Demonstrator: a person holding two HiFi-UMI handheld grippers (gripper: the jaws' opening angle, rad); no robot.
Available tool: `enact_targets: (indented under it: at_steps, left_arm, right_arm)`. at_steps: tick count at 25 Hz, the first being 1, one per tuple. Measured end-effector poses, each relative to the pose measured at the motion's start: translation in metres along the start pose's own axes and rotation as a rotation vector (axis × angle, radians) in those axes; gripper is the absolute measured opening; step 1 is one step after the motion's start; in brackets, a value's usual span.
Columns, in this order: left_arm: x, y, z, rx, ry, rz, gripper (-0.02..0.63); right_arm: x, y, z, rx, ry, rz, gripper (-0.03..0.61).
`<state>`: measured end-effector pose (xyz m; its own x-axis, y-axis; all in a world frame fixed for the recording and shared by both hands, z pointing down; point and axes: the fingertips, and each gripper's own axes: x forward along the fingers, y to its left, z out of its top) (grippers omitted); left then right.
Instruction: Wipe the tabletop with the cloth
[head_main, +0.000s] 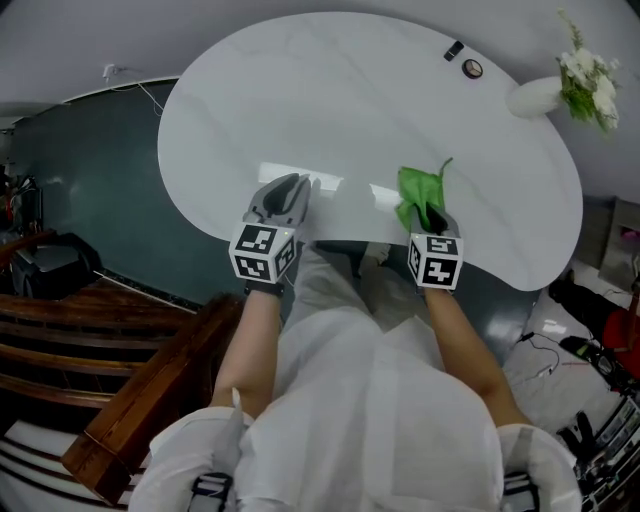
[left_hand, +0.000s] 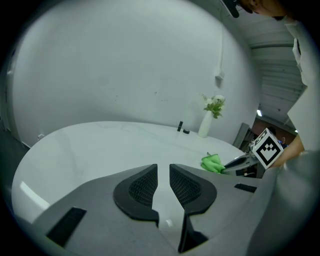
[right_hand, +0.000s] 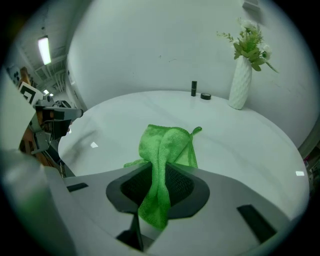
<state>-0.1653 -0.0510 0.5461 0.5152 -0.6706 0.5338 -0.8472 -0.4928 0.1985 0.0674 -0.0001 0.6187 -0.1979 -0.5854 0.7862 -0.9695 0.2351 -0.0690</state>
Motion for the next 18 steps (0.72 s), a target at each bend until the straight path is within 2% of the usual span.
enact_targets:
  at_steps: [6,18]
  left_arm:
    - [-0.027,0.031,-0.008,-0.028,-0.004,0.045,0.083]
    - [-0.093,0.121,-0.031,-0.084,0.008,0.165,0.081]
  right_arm:
    - [0.016,0.074,0.013,-0.098,0.009,0.114,0.071]
    - [0.05,0.233,0.045,-0.321,0.022,0.306,0.071]
